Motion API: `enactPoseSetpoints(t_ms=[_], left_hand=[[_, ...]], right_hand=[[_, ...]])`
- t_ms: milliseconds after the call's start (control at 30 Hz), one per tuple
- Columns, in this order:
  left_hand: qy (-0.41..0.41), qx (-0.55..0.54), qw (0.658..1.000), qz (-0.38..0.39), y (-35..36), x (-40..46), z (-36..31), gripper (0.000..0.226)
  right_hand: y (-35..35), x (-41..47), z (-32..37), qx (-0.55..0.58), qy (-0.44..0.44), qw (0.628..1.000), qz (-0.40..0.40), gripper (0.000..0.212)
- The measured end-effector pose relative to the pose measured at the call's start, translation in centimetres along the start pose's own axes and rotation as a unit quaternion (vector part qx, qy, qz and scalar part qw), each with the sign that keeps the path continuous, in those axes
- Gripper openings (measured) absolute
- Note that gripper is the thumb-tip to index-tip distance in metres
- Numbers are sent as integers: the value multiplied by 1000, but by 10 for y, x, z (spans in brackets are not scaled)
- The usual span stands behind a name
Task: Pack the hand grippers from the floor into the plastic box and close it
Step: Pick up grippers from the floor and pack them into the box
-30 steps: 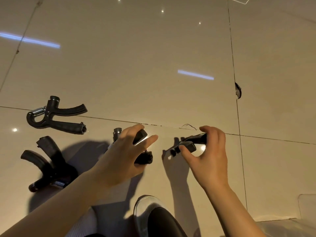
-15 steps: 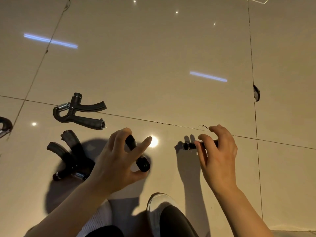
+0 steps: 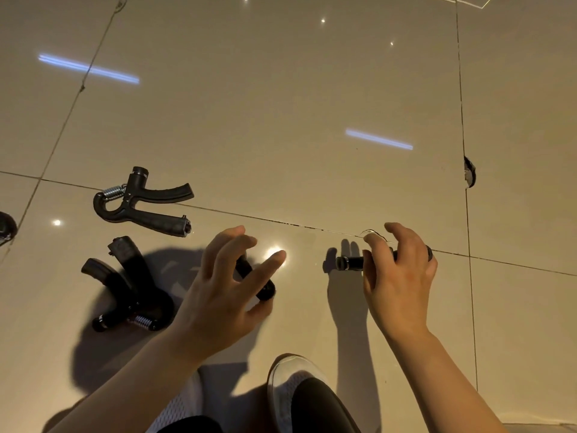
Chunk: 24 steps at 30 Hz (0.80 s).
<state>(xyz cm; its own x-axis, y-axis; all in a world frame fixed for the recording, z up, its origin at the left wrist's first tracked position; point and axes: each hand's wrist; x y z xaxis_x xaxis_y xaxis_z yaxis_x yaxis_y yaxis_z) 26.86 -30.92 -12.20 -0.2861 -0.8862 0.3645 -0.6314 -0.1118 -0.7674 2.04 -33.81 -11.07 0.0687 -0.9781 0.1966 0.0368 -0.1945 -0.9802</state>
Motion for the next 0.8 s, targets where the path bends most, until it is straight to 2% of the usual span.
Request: enactPoseSetpoints(t_ms=[100,233,533,667,800], left_hand=[[27,28,999,20,1,1,0,49],[75,62,992,80,1,-2,2,49],[90,69,990,82,9,-3,0,48],[110,61,987,99,-1,5,-8,51],[109,17,991,69,-26,4,-32,43]], right_hand=[[2,-5,5,-19,-36,999,-5,39],[4,-3,10,-36,-63,997,-5,41],[1,2,13,-34,-70,996,32,44],[-22,-5,6,15,-68,996,53,48],[-75,-21,10,105,-62,992,-13,43]])
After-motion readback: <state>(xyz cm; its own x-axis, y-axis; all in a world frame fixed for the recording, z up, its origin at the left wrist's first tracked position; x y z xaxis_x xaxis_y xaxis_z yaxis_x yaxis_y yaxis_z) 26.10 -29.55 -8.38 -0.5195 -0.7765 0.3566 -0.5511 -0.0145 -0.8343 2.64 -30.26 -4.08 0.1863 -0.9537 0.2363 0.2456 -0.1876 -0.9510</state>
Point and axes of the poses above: each hand's wrist, its own x-axis towards the middle knuckle, its own y-axis out of the palm, z = x × y, and after that the axes turned 6 degrees about -x, right-handed
